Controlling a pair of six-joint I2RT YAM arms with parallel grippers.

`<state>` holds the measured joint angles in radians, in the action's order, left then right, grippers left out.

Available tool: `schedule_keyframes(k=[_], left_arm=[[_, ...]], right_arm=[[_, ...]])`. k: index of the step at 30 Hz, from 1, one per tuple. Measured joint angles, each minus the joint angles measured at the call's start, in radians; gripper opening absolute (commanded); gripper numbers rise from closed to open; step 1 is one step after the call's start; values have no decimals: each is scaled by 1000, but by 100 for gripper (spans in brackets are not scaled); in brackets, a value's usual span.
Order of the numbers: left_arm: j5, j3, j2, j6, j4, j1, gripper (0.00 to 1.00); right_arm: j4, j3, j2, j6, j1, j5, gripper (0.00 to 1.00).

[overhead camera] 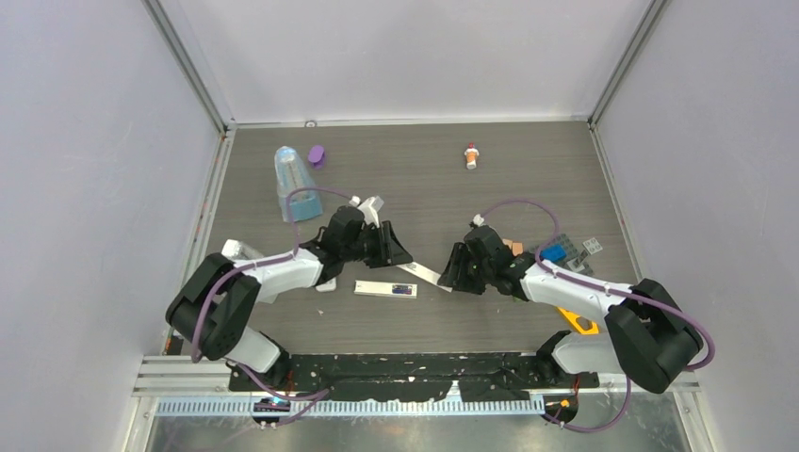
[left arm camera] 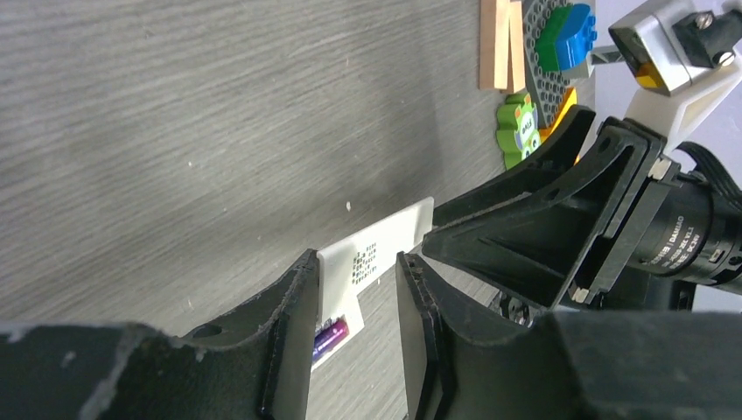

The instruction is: Load the batteries into the remote control

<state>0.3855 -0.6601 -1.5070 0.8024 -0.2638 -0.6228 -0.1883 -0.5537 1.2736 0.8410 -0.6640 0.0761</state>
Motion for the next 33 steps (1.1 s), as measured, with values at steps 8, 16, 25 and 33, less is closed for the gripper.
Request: schedule_keyframes(k=[8,16,25,33], left_arm=[[-1,52,84,1,68,-20,36],[-15,104,161,3,109,-24,27],[-18,124,188,11,113,-24,25],[-6,152,187,46,92,-23,25]], right_arm=[[1,0,-2,-6,-11,33,50],[9,0,-1,-8,-30,53,50],[40,0,26,-8,-42,72,50],[94,0,58,-2,-42,85,50]])
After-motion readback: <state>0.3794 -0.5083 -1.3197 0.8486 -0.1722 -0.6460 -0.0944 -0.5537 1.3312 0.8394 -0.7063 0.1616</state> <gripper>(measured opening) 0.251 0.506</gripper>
